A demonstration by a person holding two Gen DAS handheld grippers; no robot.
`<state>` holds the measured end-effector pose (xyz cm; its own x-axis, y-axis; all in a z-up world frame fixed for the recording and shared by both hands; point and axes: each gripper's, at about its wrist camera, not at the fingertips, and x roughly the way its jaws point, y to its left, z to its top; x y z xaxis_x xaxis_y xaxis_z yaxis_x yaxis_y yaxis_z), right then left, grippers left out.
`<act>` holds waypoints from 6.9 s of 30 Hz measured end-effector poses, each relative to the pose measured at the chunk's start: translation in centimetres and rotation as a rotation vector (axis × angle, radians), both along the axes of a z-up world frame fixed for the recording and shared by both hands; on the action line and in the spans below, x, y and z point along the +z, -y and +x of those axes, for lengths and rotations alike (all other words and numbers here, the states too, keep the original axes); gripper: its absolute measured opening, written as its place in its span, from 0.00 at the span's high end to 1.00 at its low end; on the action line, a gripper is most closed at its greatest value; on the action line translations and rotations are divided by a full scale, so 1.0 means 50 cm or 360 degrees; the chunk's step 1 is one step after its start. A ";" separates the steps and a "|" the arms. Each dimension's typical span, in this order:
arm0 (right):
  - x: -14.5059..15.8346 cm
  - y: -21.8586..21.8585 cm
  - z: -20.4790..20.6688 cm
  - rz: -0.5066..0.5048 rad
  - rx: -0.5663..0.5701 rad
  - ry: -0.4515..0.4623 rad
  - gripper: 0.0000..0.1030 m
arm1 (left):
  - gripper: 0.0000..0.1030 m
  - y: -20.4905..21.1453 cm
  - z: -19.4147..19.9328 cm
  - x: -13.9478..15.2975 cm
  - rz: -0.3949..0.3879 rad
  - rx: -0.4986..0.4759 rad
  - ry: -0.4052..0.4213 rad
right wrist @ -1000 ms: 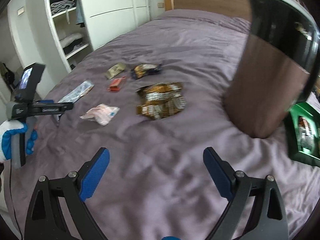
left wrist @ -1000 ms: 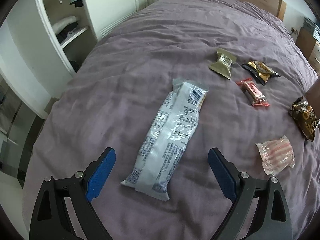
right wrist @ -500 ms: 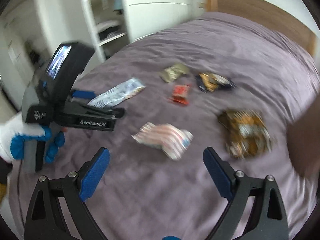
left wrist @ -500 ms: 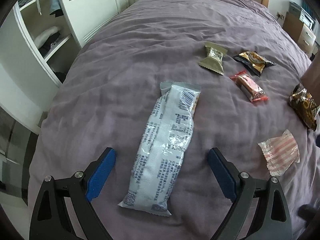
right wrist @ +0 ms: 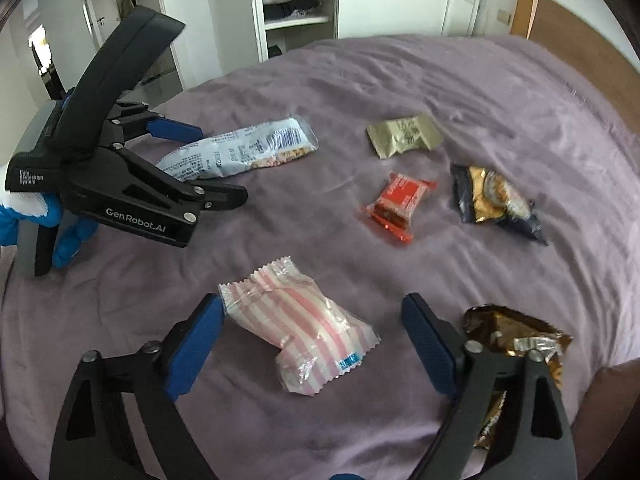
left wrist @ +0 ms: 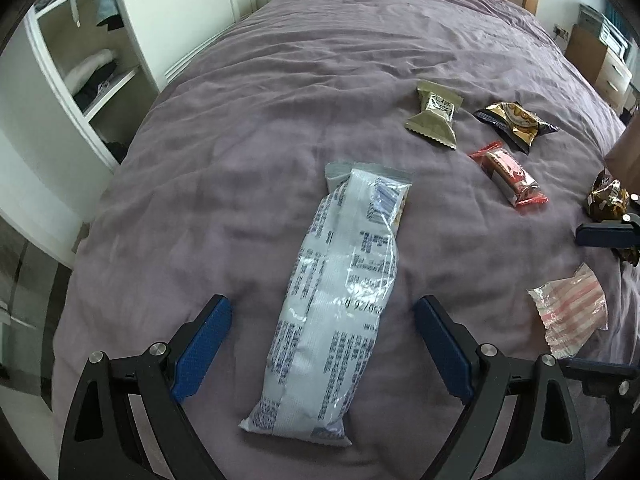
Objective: Organize snacks
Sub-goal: 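Grasp the white wrapper bar with the left tool while the right tool grasps the pink-striped candy, then lift and carry the wrapper bar and pink candy with both tools toward the tray, then lower the wrapper bar and pink candy with both tools into the green tray, then raise both open tools and move them back toward the snacks on the bed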
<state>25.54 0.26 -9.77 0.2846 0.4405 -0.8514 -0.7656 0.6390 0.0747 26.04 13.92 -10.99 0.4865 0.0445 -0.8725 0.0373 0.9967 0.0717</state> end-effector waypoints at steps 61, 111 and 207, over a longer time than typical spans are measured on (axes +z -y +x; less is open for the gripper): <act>0.130 0.100 -0.236 0.0036 -0.0241 -0.0066 1.00 | 0.75 0.110 -0.181 0.107 -0.0080 -0.0094 -0.0057; 0.201 0.944 -0.578 -0.0007 -0.1277 0.0073 1.00 | 0.75 0.740 -0.451 0.190 0.0059 -0.0992 -0.0150; 0.304 1.226 -0.086 0.0074 -0.1862 0.0351 0.25 | 0.30 1.266 -0.121 0.314 -0.0111 -0.0871 0.0218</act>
